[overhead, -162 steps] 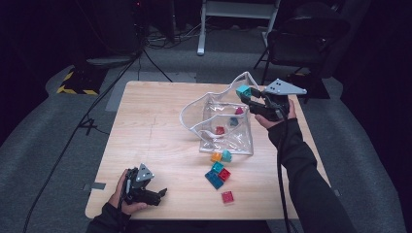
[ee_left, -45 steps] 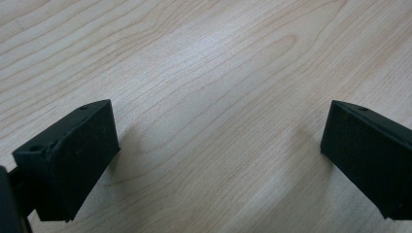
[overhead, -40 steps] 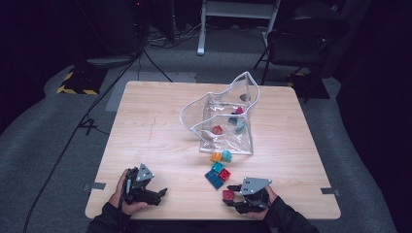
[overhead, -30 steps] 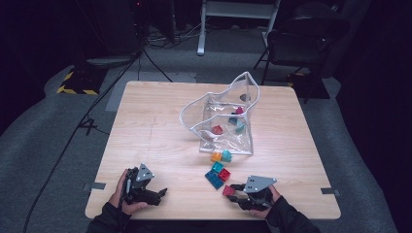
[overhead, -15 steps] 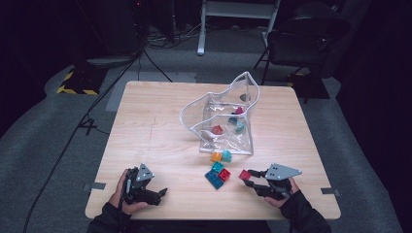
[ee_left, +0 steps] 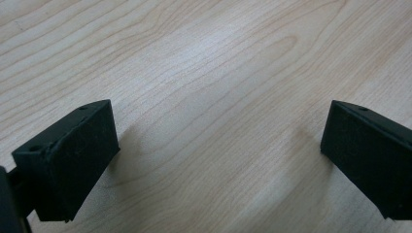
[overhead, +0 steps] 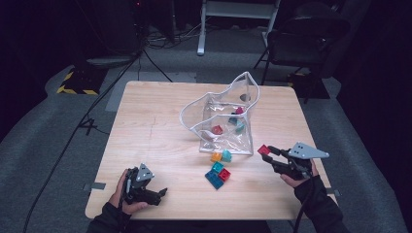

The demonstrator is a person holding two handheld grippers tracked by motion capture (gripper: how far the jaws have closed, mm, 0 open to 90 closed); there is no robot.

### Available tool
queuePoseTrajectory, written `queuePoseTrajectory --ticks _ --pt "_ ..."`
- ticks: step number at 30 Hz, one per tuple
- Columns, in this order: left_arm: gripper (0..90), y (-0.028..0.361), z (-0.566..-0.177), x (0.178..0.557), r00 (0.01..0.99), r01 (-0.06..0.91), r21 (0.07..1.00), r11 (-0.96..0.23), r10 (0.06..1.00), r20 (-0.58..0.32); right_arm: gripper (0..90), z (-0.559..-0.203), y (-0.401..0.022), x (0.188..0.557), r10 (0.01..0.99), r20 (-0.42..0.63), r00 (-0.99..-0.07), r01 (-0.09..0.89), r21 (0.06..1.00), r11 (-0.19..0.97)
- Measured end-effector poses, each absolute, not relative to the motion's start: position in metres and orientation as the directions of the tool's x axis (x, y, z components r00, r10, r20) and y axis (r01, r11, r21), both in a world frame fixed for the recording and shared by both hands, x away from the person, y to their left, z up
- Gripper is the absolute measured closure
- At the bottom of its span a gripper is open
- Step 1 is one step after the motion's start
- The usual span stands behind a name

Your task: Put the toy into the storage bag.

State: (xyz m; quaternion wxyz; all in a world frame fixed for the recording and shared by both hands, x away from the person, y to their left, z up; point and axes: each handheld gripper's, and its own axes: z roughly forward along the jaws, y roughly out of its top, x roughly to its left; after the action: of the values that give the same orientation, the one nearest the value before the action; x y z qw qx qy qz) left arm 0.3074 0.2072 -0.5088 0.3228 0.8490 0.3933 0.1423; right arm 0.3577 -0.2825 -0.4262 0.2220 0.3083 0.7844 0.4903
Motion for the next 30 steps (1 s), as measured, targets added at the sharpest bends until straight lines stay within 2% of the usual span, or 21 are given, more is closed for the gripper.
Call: queuePoseTrajectory --ticks 14,30 --pt "0.5 0.207 -0.509 0.307 0.650 0.574 0.660 -0.484 0.759 -0.008 59.3 -0.363 -0.275 0.386 0.720 -0.078 -0.690 0.189 0.940 0.283" --pt "0.5 0.208 -0.509 0.306 0.647 0.577 0.658 -0.484 0.762 -0.008 59.3 -0.320 -0.250 0.409 0.725 -0.121 -0.678 0.126 0.952 0.277"
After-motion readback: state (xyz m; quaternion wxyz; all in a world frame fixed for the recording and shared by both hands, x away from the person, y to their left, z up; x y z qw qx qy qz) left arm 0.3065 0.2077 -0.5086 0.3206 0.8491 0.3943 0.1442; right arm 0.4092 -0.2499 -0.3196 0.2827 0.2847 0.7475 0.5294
